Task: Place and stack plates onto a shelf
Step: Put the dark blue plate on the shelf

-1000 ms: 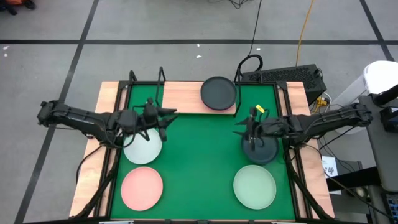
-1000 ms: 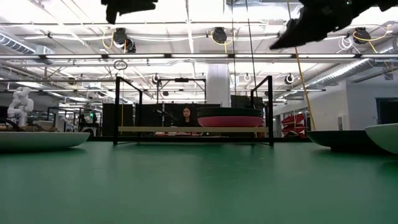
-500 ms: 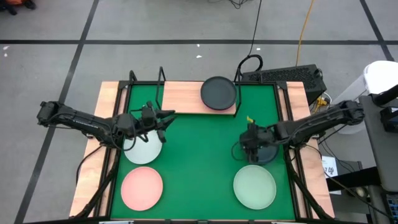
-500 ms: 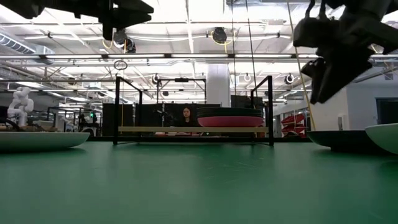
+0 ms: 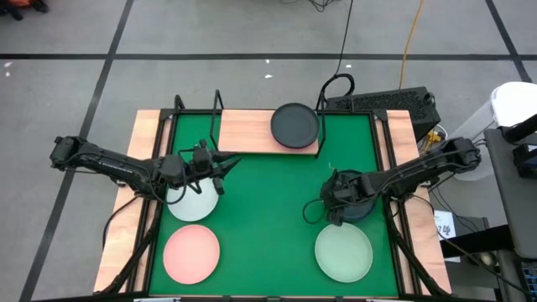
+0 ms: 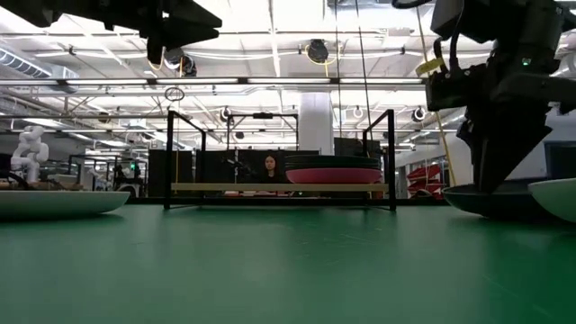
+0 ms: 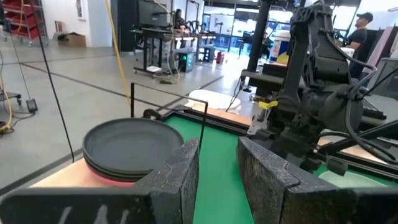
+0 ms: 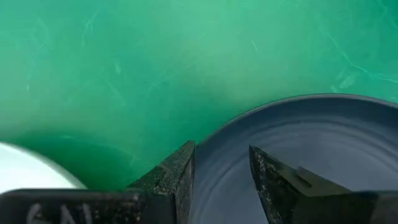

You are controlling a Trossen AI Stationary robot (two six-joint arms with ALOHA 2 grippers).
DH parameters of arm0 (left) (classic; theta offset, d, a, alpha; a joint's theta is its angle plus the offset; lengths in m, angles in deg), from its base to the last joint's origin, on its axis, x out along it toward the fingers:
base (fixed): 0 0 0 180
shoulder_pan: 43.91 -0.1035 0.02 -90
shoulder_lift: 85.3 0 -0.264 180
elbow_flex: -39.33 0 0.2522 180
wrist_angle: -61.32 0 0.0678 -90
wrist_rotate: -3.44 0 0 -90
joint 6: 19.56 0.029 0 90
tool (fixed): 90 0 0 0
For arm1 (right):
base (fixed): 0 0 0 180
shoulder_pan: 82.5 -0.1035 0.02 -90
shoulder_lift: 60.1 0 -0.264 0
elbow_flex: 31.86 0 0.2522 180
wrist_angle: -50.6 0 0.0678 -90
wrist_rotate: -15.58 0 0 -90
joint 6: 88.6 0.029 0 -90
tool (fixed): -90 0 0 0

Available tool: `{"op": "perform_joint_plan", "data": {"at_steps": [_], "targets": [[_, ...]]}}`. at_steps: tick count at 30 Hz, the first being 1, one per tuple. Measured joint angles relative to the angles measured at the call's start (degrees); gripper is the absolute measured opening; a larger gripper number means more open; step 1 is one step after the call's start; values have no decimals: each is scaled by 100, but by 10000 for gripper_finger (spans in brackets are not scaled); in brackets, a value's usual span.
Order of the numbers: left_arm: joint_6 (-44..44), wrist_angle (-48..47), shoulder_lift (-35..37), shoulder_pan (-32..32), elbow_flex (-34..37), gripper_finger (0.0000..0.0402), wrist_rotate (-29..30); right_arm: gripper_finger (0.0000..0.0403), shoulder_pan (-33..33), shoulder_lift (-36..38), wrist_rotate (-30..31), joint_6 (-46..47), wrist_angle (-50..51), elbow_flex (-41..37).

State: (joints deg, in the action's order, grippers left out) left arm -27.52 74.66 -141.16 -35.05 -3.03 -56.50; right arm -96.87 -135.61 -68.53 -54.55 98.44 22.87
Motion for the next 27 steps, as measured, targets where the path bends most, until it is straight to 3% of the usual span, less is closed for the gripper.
{"op": "perform_joint_plan", "data": {"at_steps": [7,27], "targets": [[-7,-34,0,0,0,115,0,132,0,-229,-11,45,-55,0],[-88,-165,0,0,0,115,-4,132,-4,64,-172,408,-310,0]]}}
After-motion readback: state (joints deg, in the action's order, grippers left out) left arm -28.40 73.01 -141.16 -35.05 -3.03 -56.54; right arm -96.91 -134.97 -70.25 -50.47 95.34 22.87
